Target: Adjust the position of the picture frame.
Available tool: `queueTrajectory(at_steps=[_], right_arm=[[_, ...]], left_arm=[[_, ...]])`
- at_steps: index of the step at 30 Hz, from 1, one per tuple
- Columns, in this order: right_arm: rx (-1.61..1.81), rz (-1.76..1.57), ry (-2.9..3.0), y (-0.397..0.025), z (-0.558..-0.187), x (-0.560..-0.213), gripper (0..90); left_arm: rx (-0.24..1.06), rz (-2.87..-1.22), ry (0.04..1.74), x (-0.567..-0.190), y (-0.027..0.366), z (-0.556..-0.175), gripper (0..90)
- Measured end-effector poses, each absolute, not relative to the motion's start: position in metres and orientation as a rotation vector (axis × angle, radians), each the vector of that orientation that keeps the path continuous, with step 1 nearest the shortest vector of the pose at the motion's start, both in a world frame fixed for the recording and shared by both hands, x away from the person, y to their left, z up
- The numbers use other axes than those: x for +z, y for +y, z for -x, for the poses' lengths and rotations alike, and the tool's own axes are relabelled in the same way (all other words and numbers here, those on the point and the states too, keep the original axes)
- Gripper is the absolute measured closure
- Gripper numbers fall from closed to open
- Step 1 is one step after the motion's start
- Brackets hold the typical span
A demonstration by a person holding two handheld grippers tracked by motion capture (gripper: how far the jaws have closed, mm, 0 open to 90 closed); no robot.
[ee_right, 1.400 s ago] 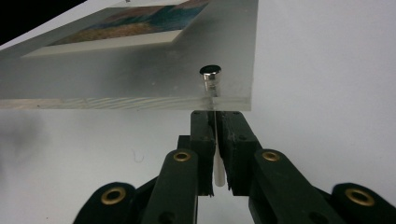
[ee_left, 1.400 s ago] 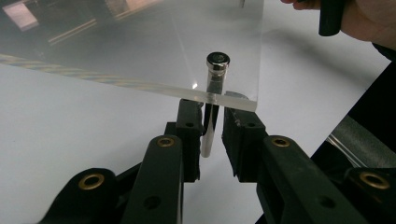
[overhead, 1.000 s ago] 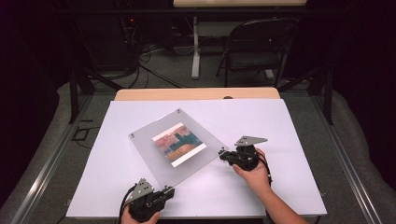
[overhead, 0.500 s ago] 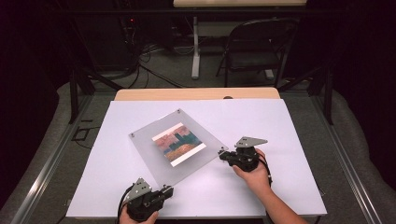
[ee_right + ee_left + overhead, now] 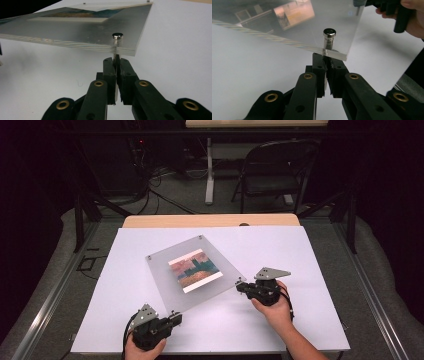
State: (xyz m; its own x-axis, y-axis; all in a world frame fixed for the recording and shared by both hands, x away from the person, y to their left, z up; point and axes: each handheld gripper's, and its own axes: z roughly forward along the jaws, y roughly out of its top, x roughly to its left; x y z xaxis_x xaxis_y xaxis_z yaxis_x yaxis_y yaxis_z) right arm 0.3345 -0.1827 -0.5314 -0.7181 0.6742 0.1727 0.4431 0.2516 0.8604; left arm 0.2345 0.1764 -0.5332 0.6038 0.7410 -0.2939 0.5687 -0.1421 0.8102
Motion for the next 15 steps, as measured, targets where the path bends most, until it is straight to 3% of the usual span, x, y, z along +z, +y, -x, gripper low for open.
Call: queueTrajectory(at_steps=[15], right_arm=[[1.538, -1.087, 2.205, -0.198, -0.313, -0.515, 85.4]], left_arm=[[0.253, -1.787, 1.068, -0.514, 0.181, -0.289, 84.7]])
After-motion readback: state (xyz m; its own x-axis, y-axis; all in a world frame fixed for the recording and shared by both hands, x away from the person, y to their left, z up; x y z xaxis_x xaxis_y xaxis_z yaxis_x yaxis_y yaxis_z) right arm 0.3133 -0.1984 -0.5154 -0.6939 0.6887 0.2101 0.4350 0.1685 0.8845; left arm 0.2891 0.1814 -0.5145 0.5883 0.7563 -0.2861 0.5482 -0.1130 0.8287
